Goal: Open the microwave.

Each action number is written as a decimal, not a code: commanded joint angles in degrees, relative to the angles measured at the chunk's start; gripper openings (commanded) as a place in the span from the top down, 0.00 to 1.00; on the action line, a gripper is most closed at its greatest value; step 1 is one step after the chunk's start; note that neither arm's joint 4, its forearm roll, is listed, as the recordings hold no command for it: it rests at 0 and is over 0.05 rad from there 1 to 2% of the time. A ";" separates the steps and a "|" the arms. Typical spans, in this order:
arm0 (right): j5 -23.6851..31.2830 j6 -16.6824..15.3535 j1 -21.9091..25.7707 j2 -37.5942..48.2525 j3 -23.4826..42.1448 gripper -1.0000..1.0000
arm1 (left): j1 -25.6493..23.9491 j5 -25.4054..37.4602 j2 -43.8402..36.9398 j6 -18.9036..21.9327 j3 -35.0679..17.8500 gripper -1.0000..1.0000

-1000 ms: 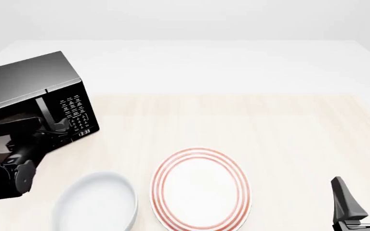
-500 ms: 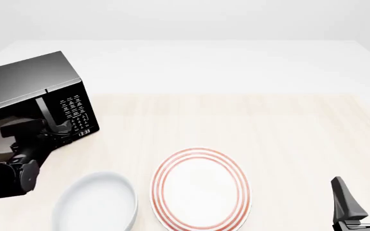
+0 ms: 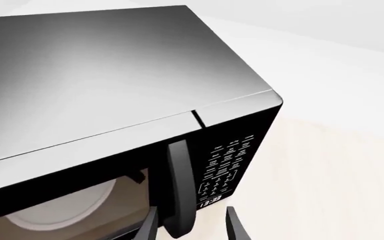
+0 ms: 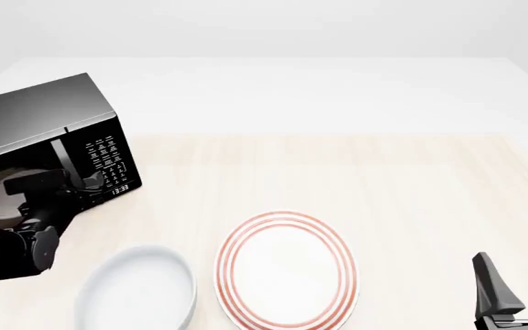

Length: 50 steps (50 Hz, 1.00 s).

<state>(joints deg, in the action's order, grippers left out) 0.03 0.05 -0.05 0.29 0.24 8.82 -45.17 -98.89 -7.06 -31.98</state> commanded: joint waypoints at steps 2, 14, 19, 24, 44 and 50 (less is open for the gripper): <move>0.00 -0.02 0.00 0.00 0.00 0.00 | -0.21 -0.06 -0.43 -0.02 -0.47 0.00; 0.00 0.01 0.00 0.00 0.00 0.00 | -0.22 -0.20 -0.50 -0.44 -0.46 1.00; 0.00 0.00 0.00 0.00 0.00 0.00 | -0.44 -0.44 -0.73 -0.42 -0.44 1.00; 0.00 0.01 0.01 0.00 0.00 0.00 | -0.27 -0.53 -0.48 -0.36 -0.12 1.00; 0.00 0.00 0.00 0.00 0.00 0.00 | -2.57 -1.50 2.47 -1.31 1.62 1.00; 0.00 0.01 0.00 0.00 0.00 0.00 | -3.92 -1.05 3.71 -1.54 1.52 1.00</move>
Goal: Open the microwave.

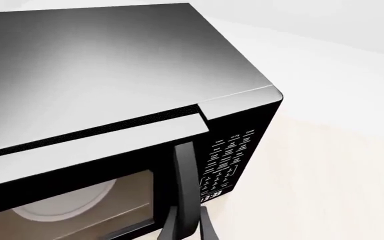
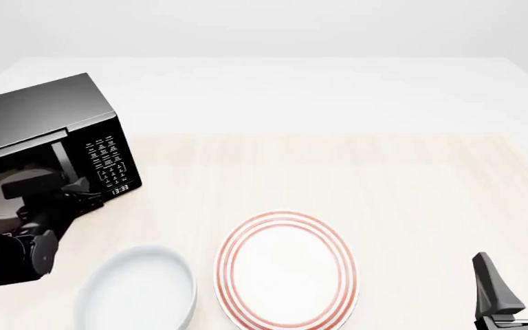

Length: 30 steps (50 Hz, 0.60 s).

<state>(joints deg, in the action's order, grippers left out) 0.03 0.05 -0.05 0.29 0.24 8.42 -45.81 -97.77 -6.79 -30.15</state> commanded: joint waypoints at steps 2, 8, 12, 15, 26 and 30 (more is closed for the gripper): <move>0.00 0.00 -0.01 0.00 0.00 0.00 | -3.74 -0.21 3.02 -1.85 -0.18 1.00; 0.00 -0.01 0.01 0.00 0.00 0.00 | -3.56 -0.83 4.04 -1.49 0.85 1.00; 0.00 0.01 -0.01 0.00 0.00 0.00 | -4.10 -0.83 3.64 -1.82 0.58 1.00; 0.00 0.01 0.01 0.00 0.00 0.00 | -4.47 -0.68 4.03 -1.88 0.59 1.00; 0.00 0.00 0.00 0.00 0.00 0.00 | -5.43 -0.75 5.22 -1.84 1.65 1.00; 0.00 0.00 0.00 0.00 0.00 0.00 | -5.42 -0.64 5.13 -2.09 1.88 1.00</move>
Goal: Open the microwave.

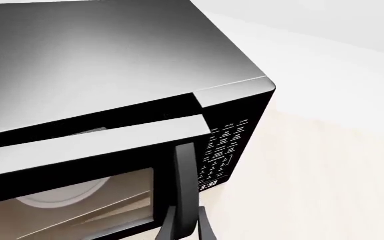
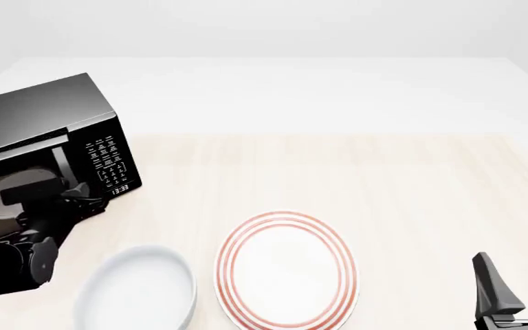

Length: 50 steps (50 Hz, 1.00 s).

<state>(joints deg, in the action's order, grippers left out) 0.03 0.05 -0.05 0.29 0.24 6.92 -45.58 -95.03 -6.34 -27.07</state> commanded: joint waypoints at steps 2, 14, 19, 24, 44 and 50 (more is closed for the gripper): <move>0.00 0.00 0.00 0.00 0.00 0.00 | -4.12 -0.27 3.05 -2.40 -1.22 1.00; 0.00 0.00 0.00 0.00 0.00 0.00 | -4.73 -0.60 4.25 -2.57 -0.08 1.00; -0.01 -0.05 0.01 -0.01 0.00 0.00 | -5.02 -0.73 4.88 -2.59 0.49 1.00; 0.00 -0.02 0.00 0.00 0.00 0.00 | -5.26 -1.01 5.25 -2.56 1.00 1.00; 0.00 0.01 0.00 0.00 0.00 0.00 | -5.90 -1.62 8.22 -2.73 3.43 1.00; 0.00 -0.01 0.00 0.00 0.00 0.00 | -6.22 -2.03 8.84 -2.88 4.15 1.00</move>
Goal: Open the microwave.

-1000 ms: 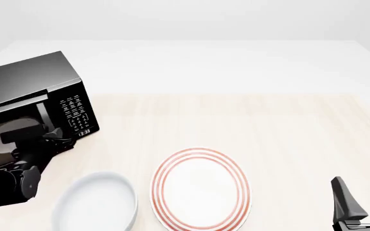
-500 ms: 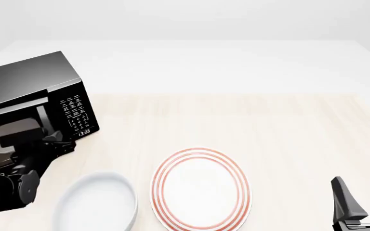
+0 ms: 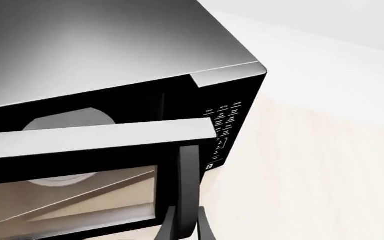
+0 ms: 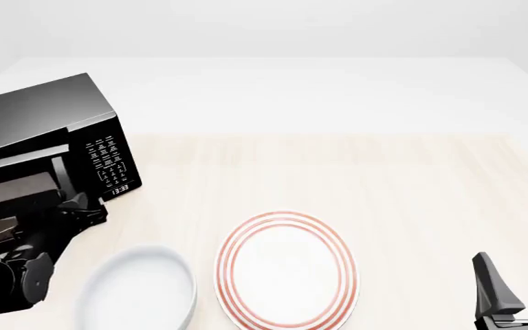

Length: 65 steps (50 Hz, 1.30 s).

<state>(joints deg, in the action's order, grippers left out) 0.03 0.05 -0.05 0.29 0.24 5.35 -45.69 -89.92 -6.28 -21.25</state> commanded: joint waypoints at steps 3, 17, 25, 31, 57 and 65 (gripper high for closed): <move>0.00 -0.01 0.00 0.00 0.00 0.00 | -4.73 -1.90 4.30 -2.95 -1.20 1.00; 0.00 -0.01 0.00 0.00 0.00 0.00 | -5.40 -2.20 6.85 -2.74 0.63 1.00; 0.00 -0.01 0.01 0.00 0.00 0.00 | -5.90 -3.24 8.01 -2.74 2.47 1.00; 0.00 0.00 -0.01 0.00 0.00 0.00 | -6.03 -3.66 8.74 -2.64 3.49 1.00; 0.00 -0.01 0.00 0.00 0.00 0.00 | -6.61 -2.58 12.61 -2.24 5.57 1.00; 0.00 -0.01 0.00 0.00 0.00 0.00 | -6.76 -2.39 13.72 -2.38 6.19 1.00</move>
<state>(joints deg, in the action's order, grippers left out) 0.03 0.05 -0.06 0.29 0.24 4.22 -46.29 -80.94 -5.83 -11.62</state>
